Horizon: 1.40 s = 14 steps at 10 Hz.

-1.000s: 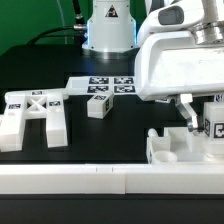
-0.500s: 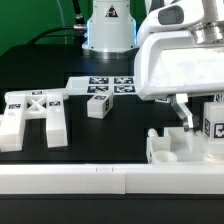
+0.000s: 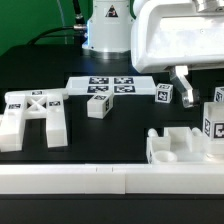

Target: Assemble chair

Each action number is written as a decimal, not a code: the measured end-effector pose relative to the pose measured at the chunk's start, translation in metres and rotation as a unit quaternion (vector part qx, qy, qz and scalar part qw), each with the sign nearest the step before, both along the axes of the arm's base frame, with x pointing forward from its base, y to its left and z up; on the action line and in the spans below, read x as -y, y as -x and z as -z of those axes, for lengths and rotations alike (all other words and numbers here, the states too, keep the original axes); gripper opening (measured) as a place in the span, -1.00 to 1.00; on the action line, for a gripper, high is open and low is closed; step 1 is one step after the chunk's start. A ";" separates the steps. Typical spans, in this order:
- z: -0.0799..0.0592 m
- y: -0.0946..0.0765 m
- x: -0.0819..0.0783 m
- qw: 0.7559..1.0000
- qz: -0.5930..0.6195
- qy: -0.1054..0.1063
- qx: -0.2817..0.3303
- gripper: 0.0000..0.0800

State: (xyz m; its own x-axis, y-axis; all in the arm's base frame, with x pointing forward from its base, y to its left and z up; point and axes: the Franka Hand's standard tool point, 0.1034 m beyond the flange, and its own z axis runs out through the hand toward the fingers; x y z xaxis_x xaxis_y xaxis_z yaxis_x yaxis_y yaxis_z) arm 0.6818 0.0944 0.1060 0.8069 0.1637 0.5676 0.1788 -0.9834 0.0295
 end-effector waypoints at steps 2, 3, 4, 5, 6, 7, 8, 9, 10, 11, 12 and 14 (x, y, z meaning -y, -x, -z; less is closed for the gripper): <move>0.004 0.003 -0.005 0.998 -0.006 -0.001 -0.055 0.62; 0.009 0.007 -0.007 0.995 -0.008 -0.001 -0.099 0.62; 0.010 0.009 -0.009 0.990 -0.010 -0.003 -0.144 0.62; 0.011 0.010 -0.010 0.982 -0.012 -0.003 -0.187 0.62; 0.013 0.010 -0.010 0.978 -0.013 -0.002 -0.207 0.62; 0.016 0.016 -0.011 0.969 -0.016 -0.001 -0.246 0.62; 0.017 0.014 -0.011 0.966 -0.017 -0.001 -0.258 0.62; 0.019 0.013 -0.009 0.967 -0.016 -0.001 -0.252 0.62; 0.020 0.014 -0.007 0.967 -0.016 0.000 -0.253 0.62; 0.021 0.013 -0.005 0.967 -0.017 0.000 -0.254 0.62; 0.022 0.013 -0.002 0.967 -0.017 0.001 -0.254 0.62; 0.023 0.013 -0.002 0.967 -0.020 0.002 -0.254 0.47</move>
Offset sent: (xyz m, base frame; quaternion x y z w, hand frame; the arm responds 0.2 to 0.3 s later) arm 0.0004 -0.0048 -0.0032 -0.0003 -0.1961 0.0016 0.9806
